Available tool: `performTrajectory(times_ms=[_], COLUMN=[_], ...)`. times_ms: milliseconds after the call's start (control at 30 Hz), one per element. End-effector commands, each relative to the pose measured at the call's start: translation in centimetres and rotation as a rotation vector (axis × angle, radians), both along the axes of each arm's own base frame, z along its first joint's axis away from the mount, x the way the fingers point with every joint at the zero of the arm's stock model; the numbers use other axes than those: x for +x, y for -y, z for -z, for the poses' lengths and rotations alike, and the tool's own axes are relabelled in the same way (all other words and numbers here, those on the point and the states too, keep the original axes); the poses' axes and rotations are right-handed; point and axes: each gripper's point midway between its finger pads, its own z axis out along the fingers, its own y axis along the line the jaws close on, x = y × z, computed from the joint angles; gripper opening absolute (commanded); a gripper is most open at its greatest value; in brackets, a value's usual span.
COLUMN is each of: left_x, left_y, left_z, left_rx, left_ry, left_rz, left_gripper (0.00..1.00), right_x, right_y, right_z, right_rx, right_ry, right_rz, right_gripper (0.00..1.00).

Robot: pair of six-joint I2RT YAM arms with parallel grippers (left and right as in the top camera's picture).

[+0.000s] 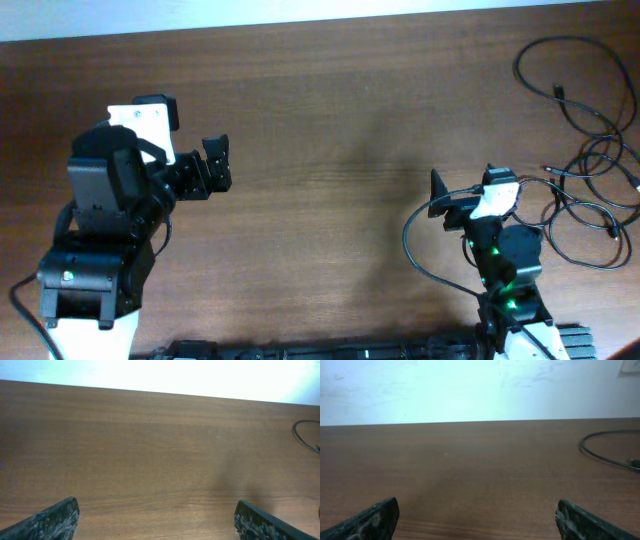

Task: Untangle cables

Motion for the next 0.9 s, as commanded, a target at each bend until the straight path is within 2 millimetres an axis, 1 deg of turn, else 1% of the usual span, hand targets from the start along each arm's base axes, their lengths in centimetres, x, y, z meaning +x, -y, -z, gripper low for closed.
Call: performTrajectory(times_ms=[0,100,200,267,433,567,767,867], left_x=[0.1,0.1,0.1,0.1,0.1,0.1,0.1,0.1], left_y=[-0.2,-0.2,-0.2,-0.2,-0.2,-0.2,-0.2,-0.2], left_z=[-0.1,-0.1,-0.1,-0.1,-0.1,-0.1,-0.1,-0.1], left_rx=[-0.008,-0.008,-0.008,-0.008,-0.008,-0.008,-0.008,-0.008], left_ry=[0.002,0.002,0.002,0.002,0.002,0.002,0.002,0.002], left_rz=[-0.015,-0.015,-0.015,-0.015,-0.015,-0.015,-0.015,-0.015], left_gripper=[0.99,0.99,0.99,0.99,0.99,0.99,0.99,0.99], right_x=[-0.7,-1.5,-1.6,-1.7,-2.1,-2.9,-4.1,-4.4], right_y=[-0.2,0.0,0.2,0.1,0.7,0.7,0.7,0.7], right_z=[-0.5,-0.2,-0.8,-0.7,0.9,2.1,3.0,3.0], right_rx=[0.011,0.013,0.017,0.018,0.019,0.019,0.019,0.019], right_ry=[0.046,0.070,0.092,0.089,0.020,-0.034,-0.066,-0.066], right_rz=[-0.009,-0.008,-0.009,-0.026,-0.017,-0.016,-0.016,-0.016], right_gripper=[0.99,0.99,0.99,0.99,0.99,0.99,0.99,0.99])
